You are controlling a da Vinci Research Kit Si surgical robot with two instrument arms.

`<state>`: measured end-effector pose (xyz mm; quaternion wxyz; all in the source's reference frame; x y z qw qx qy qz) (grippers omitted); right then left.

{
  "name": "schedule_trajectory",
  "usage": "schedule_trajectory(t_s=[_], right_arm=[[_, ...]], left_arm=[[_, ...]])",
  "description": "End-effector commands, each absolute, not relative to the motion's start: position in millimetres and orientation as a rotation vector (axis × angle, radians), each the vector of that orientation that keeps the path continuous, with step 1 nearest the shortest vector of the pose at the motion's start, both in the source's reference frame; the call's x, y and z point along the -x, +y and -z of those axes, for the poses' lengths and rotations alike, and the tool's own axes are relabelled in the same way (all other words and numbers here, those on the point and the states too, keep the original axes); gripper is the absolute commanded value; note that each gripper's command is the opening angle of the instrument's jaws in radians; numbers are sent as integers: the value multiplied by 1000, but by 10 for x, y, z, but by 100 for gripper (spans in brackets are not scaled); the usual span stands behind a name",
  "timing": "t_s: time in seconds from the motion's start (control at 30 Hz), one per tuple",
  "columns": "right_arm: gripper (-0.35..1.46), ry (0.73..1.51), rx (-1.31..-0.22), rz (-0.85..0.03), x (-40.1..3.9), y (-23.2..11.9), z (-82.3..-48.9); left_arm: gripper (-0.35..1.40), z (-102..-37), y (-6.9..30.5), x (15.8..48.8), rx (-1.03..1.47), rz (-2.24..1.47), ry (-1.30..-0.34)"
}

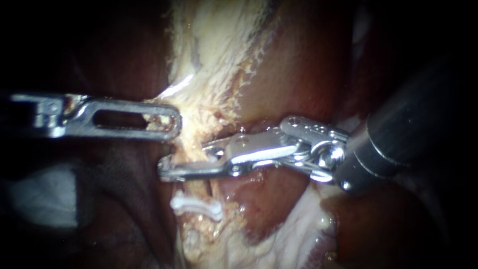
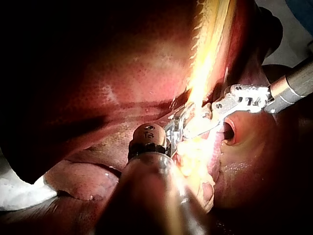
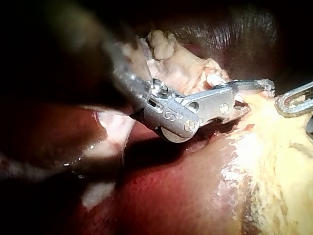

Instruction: Going back third clip left tube

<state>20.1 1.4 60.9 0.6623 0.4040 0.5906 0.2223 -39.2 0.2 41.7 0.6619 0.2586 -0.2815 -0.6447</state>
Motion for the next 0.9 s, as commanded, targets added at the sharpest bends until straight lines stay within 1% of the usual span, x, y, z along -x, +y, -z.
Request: schedule_trajectory(t_s=[0.03, 0.23, 0.27, 0.33, 0.4, 0.47, 0.5, 0.6, 0.67, 0.73, 0.9], right_arm=[[-35, 1335, -913, -502, -200, 14, -609], [-33, 1336, -921, -495, -200, 14, -609], [-4, 1337, -921, -495, -202, 14, -608], [35, 1337, -920, -496, -204, 15, -608], [51, 1339, -914, -494, -209, 16, -609], [56, 1351, -889, -476, -215, 16, -609], [59, 1370, -863, -470, -219, 17, -611], [60, 1409, -830, -448, -226, 15, -614], [60, 1419, -803, -430, -226, 15, -616], [60, 1429, -748, -411, -225, 18, -618], [60, 1436, -707, -396, -218, 25, -625]], left_arm=[[-35, -417, 2, 392, -585, 1458, -637], [-35, -417, 2, 391, -585, 1457, -637], [-35, -417, 2, 391, -585, 1458, -637], [-35, -416, 2, 391, -585, 1458, -637], [-35, -416, 2, 392, -584, 1458, -637], [-35, -415, 1, 392, -584, 1459, -637], [-35, -414, 0, 393, -583, 1459, -636], [-35, -412, -1, 394, -583, 1460, -636], [-35, -412, -1, 394, -582, 1461, -636], [-35, -412, -1, 394, -583, 1460, -636], [-35, -411, -2, 394, -579, 1462, -636]])
